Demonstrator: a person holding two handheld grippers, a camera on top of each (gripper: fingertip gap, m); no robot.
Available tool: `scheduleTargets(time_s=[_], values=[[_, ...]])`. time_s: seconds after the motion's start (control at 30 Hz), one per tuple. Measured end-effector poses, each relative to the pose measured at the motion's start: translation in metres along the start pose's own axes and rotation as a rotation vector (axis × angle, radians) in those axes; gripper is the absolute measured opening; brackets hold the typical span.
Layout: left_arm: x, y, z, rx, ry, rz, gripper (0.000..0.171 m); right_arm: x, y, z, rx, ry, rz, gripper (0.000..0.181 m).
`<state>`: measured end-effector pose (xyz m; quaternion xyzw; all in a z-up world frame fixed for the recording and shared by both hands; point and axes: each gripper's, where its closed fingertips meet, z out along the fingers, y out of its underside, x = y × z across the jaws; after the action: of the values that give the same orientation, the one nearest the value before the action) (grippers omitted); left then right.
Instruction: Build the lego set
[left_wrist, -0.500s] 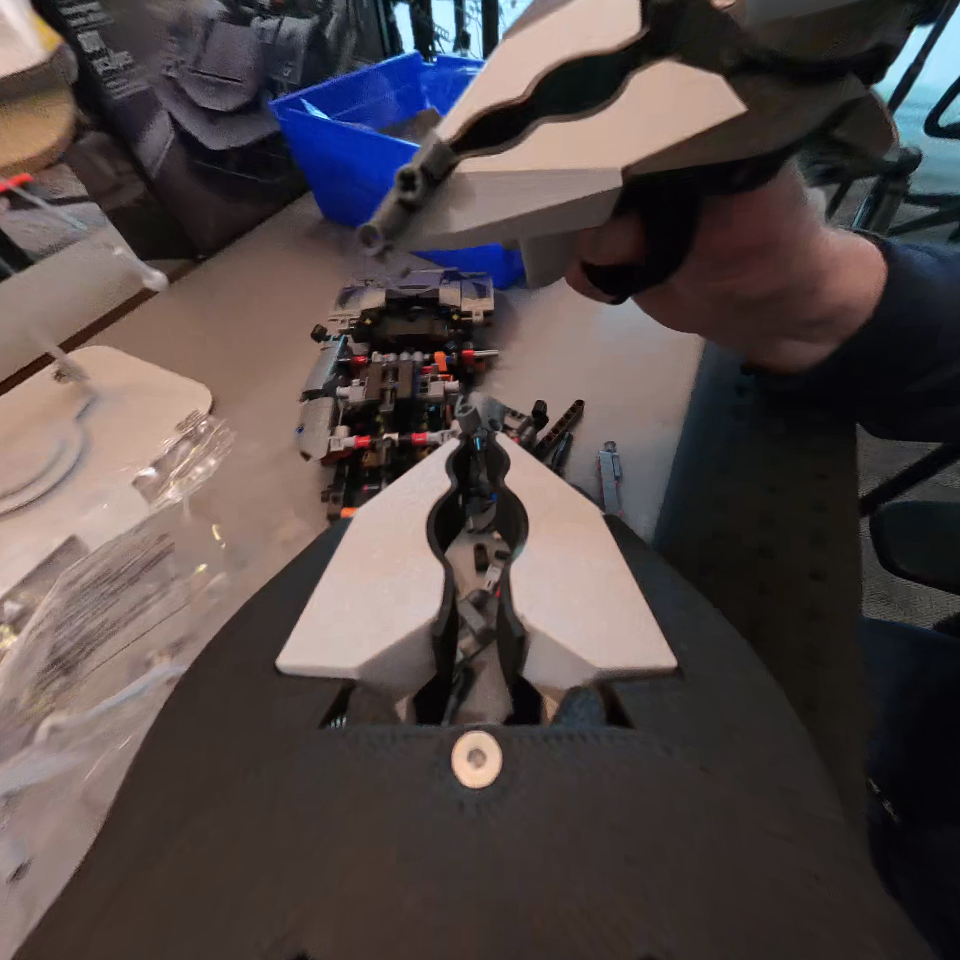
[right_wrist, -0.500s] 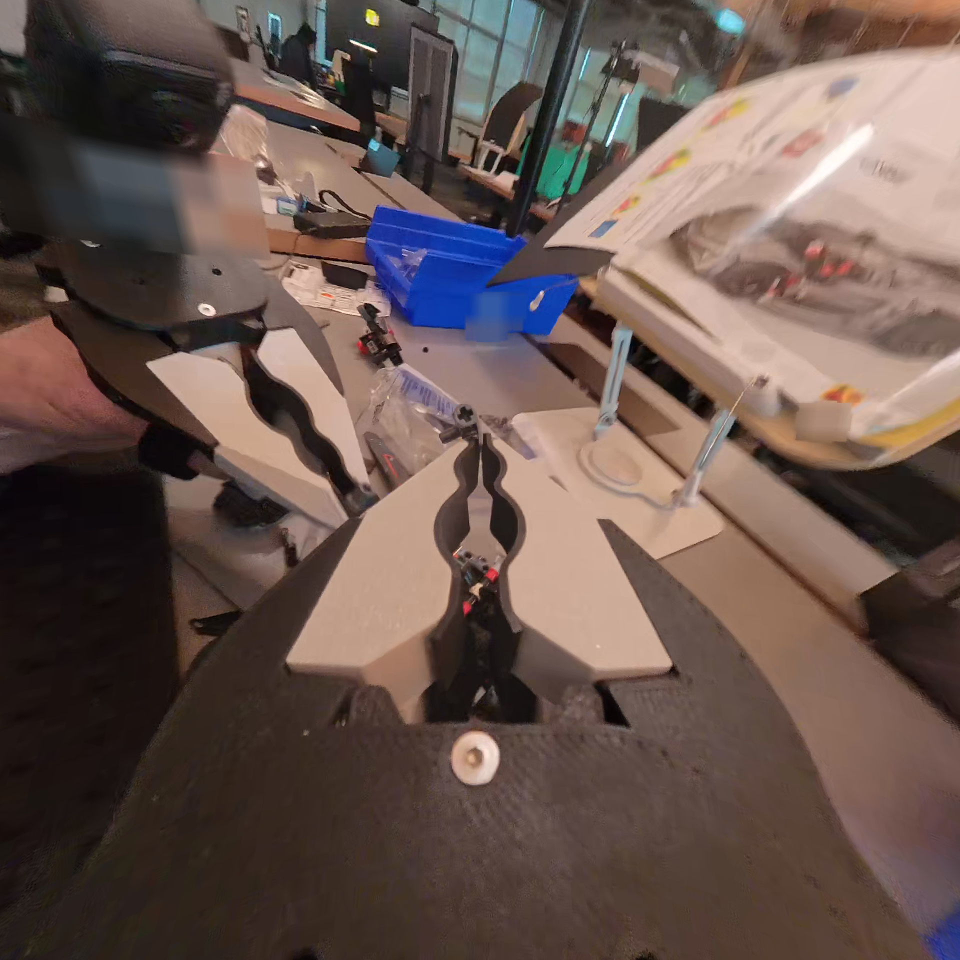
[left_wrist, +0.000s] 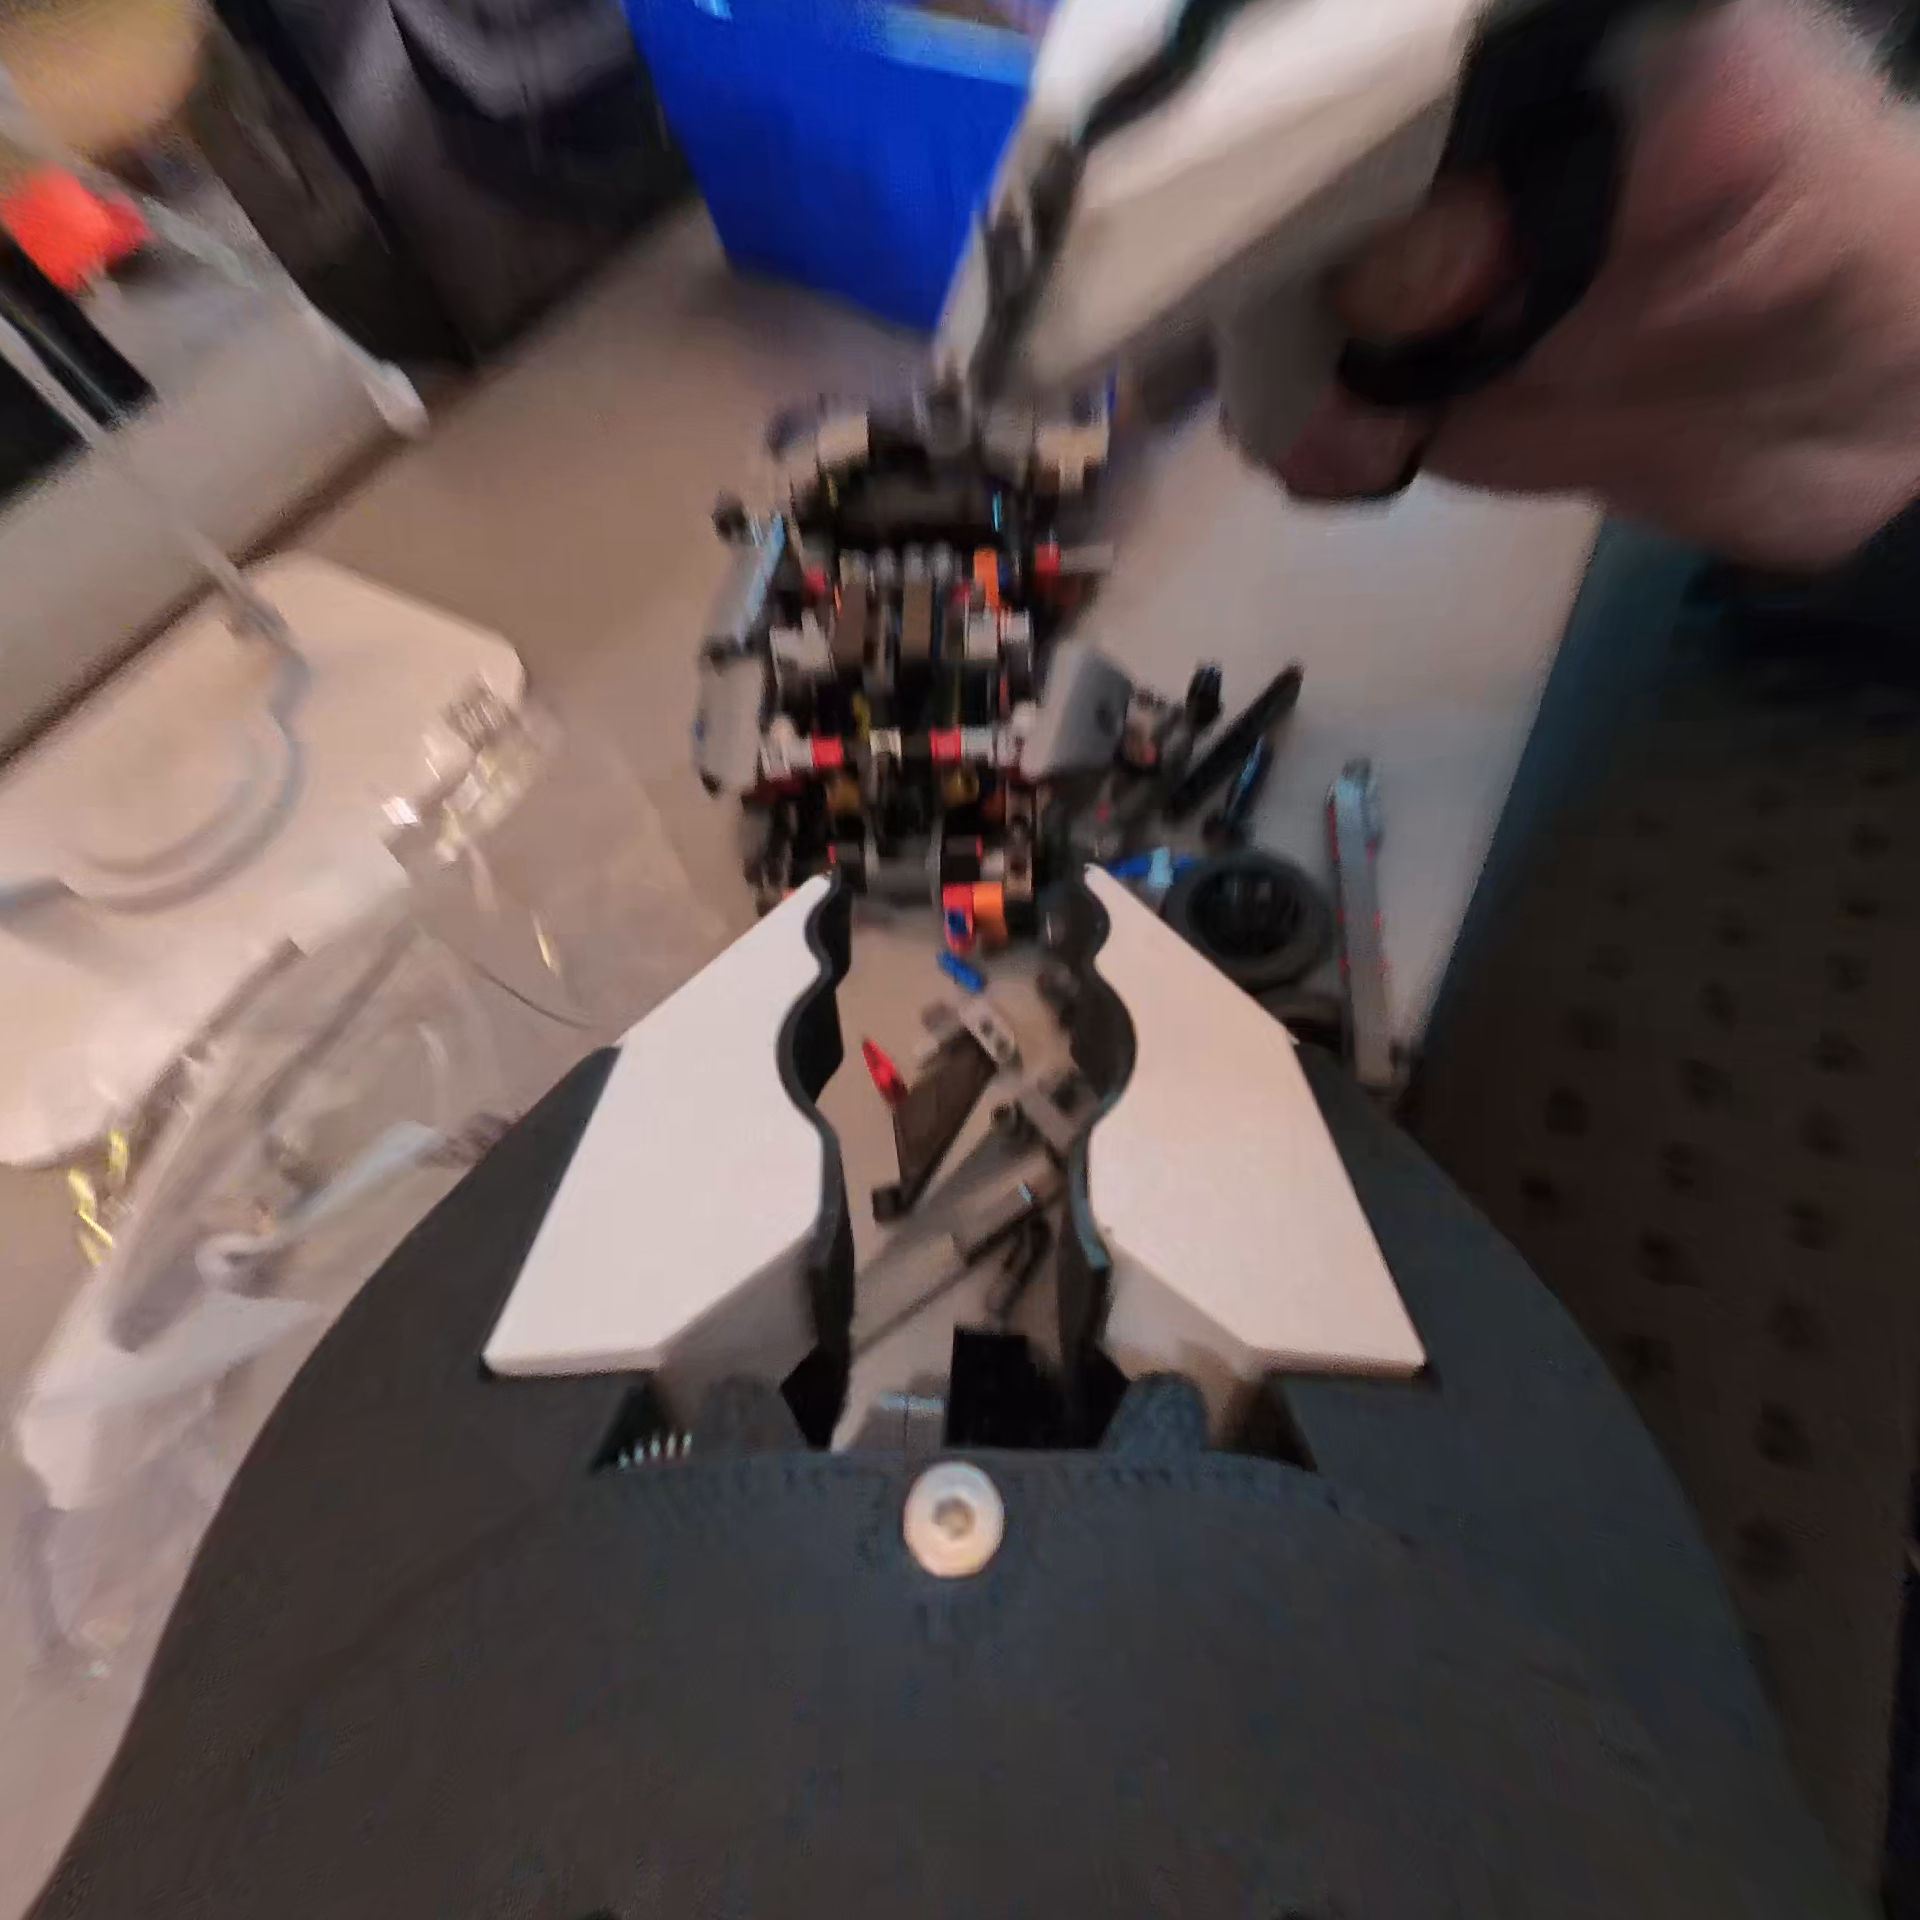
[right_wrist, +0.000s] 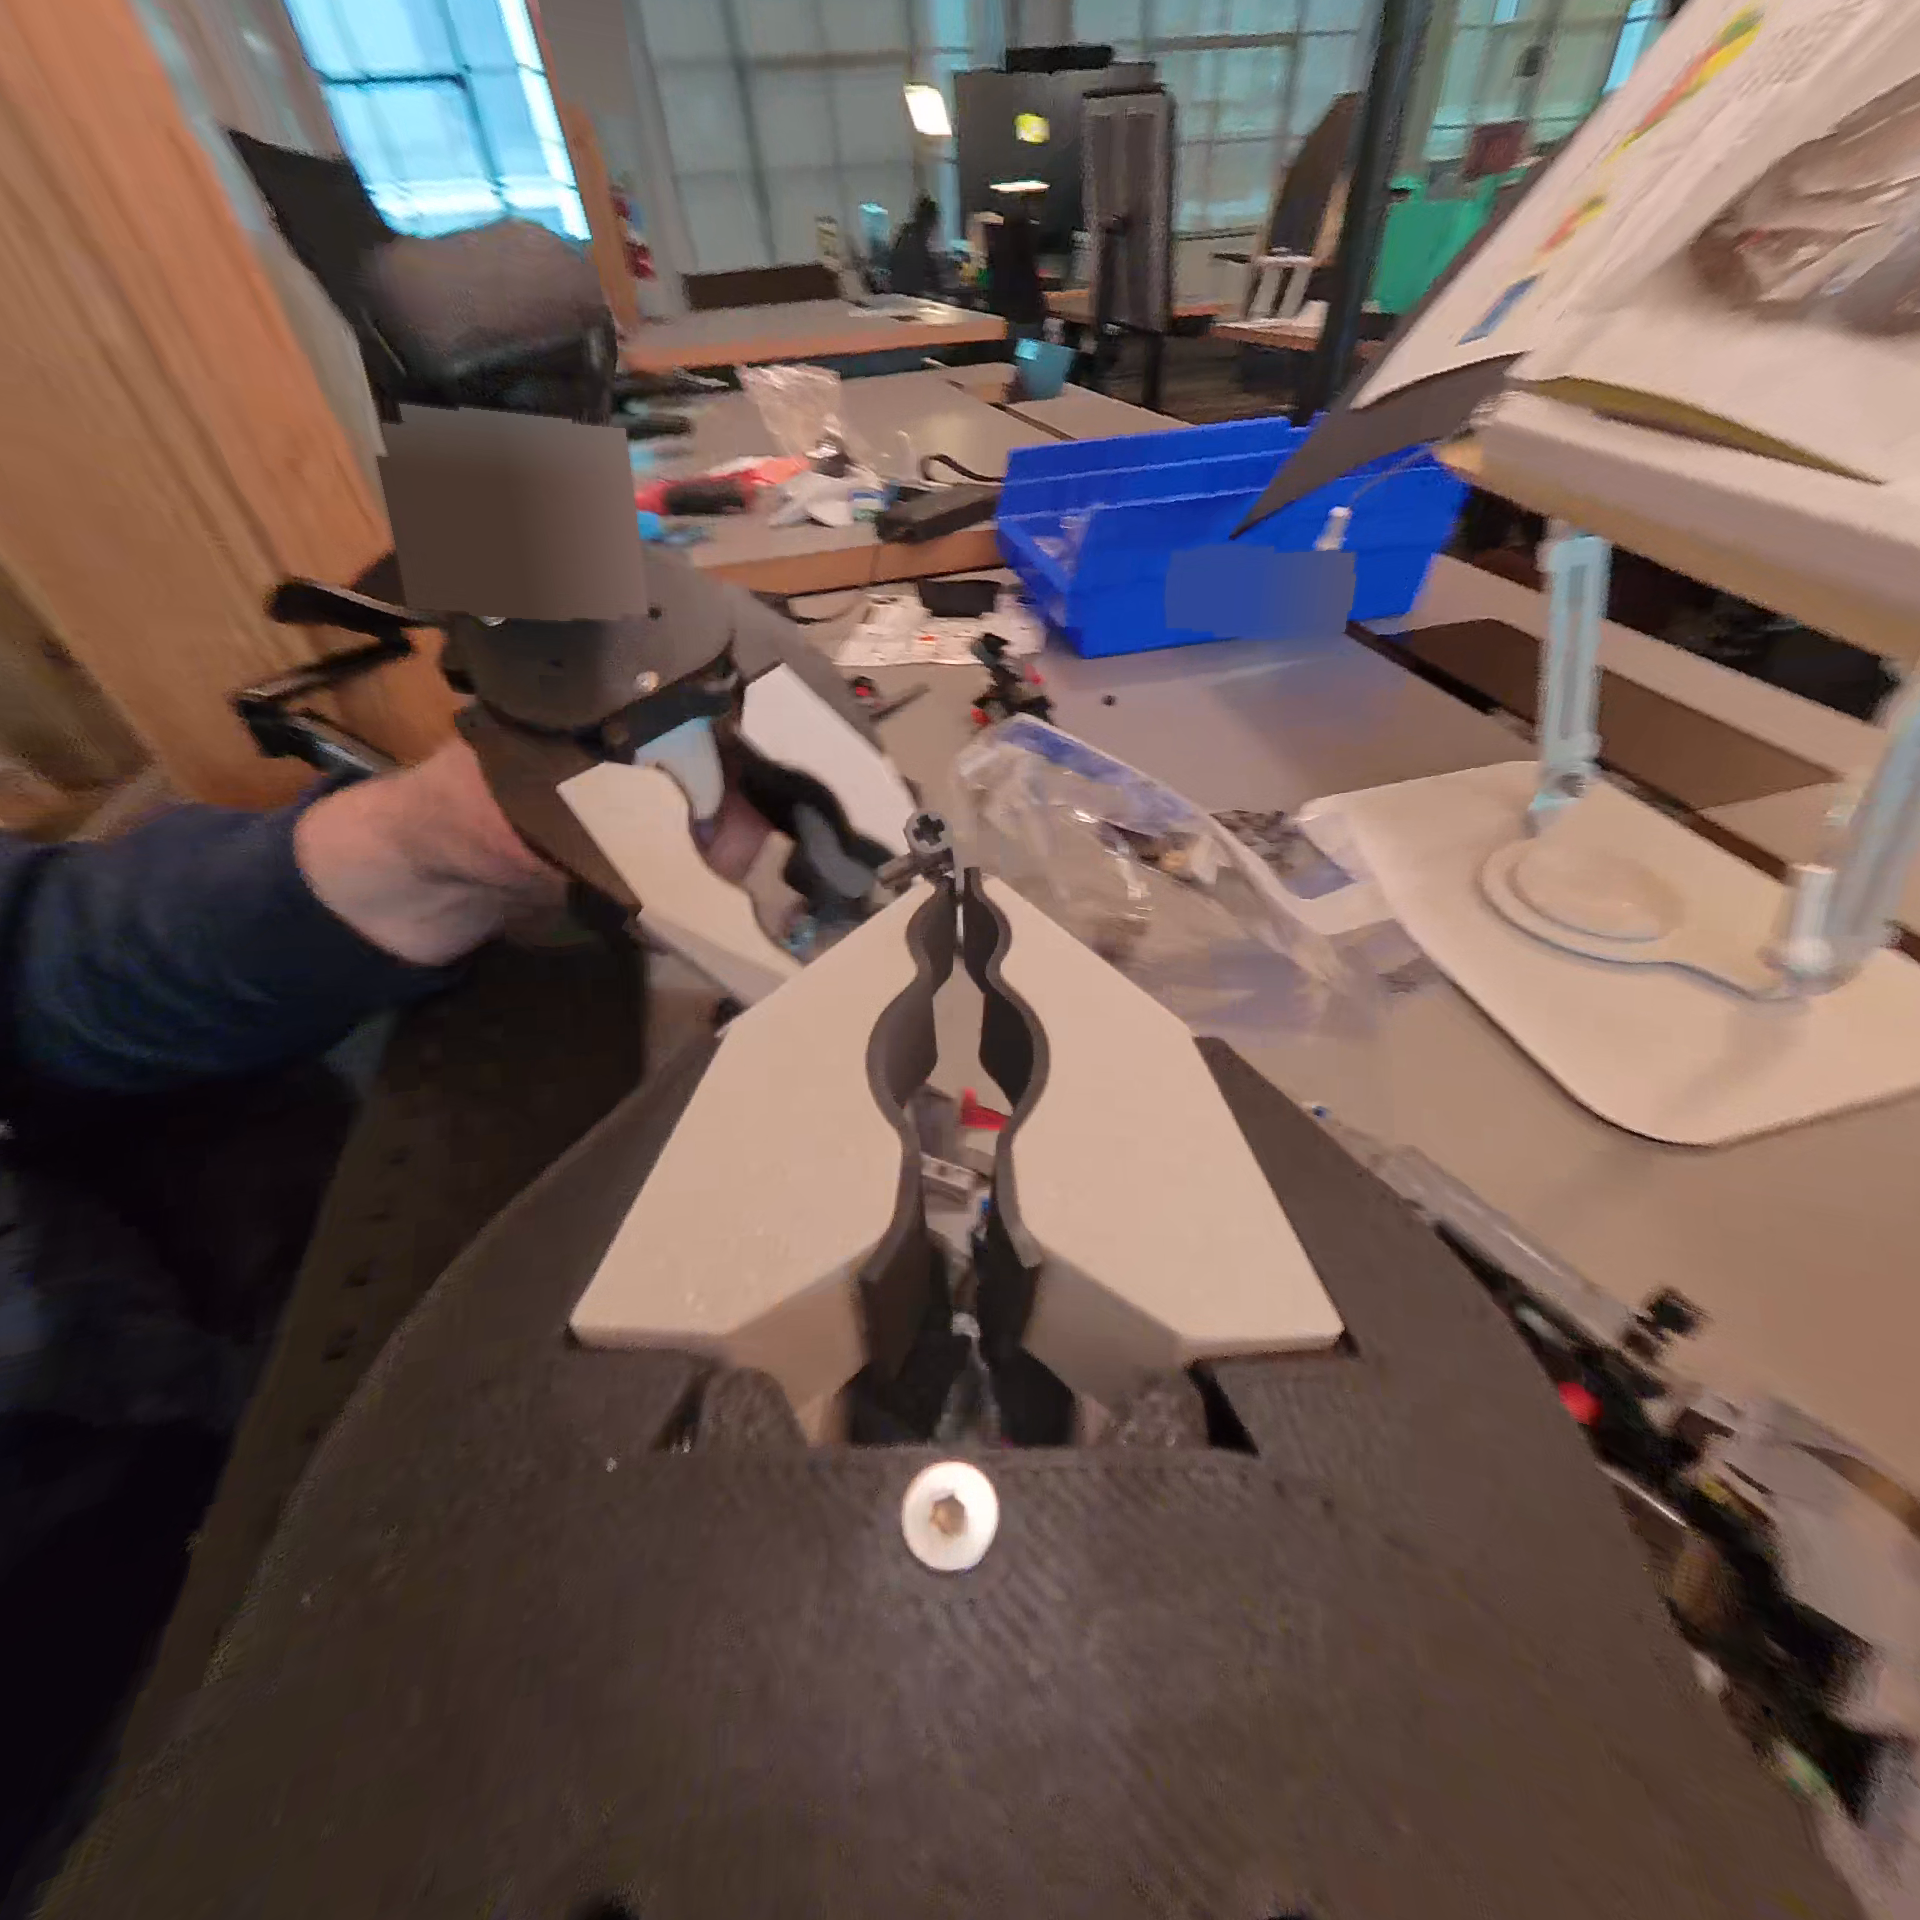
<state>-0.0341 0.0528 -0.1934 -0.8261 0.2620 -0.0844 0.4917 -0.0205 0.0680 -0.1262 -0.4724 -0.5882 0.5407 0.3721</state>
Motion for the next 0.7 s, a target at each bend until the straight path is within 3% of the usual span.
scheduleTargets(time_s=[0.1,0.2,0.3,0.53,0.7], values=[[0.009,-0.038,-0.014,0.184,0.020,0.046,0.038,-0.011,0.000,0.003,0.014,-0.092,0.050,0.000],[0.016,-0.057,-0.022,0.275,0.043,0.073,0.033,-0.017,0.004,0.007,-0.005,-0.129,0.058,0.000],[0.019,-0.057,-0.016,0.267,0.052,0.083,0.013,-0.024,0.004,0.009,0.000,-0.161,0.061,0.000],[0.016,-0.054,-0.018,0.254,0.028,0.082,0.013,-0.019,0.004,0.002,-0.018,-0.135,0.016,0.005],[0.015,-0.045,-0.016,0.137,-0.047,0.208,0.013,-0.030,-0.003,-0.003,0.003,-0.154,-0.103,0.017]])
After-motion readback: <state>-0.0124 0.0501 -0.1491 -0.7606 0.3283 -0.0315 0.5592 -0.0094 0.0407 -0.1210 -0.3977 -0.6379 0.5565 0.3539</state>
